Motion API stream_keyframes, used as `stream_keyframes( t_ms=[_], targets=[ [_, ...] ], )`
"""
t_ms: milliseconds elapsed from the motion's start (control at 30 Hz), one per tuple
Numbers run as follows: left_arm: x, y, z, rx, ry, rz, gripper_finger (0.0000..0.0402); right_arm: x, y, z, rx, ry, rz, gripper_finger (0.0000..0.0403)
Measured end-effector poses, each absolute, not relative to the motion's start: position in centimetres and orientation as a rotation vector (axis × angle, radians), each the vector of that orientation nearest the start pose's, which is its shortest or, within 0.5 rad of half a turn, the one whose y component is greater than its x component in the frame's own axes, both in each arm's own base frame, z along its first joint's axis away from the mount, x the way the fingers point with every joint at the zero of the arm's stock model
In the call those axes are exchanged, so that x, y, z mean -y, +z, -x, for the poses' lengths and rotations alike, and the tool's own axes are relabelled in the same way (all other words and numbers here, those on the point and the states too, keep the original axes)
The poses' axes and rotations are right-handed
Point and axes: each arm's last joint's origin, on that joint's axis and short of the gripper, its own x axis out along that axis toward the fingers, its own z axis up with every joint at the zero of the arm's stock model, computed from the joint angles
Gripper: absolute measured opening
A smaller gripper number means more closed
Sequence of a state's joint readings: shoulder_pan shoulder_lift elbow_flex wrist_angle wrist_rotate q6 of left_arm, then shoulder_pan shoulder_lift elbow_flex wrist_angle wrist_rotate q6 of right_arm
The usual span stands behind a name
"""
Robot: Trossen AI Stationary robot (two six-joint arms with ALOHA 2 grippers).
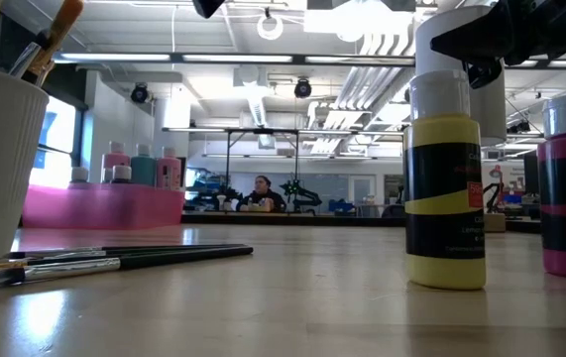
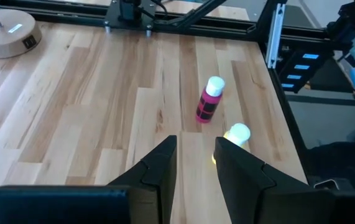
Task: Pick & Place Paint Supplies
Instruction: Put the silver paintbrush into the light brown cup
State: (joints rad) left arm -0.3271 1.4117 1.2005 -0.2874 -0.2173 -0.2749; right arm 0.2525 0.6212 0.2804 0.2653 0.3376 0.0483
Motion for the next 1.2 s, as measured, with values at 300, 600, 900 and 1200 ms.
stream_keyframes(
  t_ms=[300,600,900,1200],
  targets=[
    [9.5,32.4,-29.9,-0.513,-0.033,0.147,0.0106,-2.8,22.5,-14.9,-0.070,-0.086,-0.027,0.0003],
    [9.5,32.3,-29.8,-0.525,-0.032,0.143,0.0106,-3.6,23.3,-14.9,0.002,0.178,-0.076,0.0003],
    [9.4,32.0,-29.7,-0.560,-0.005,0.207,0.0106,-3.6,23.4,-14.9,0.016,0.166,-0.078,0.0003],
    [9.6,31.1,-30.4,-0.585,0.009,0.225,0.0106,-3.6,23.5,-14.9,0.022,0.167,-0.077,0.0003]
  ],
)
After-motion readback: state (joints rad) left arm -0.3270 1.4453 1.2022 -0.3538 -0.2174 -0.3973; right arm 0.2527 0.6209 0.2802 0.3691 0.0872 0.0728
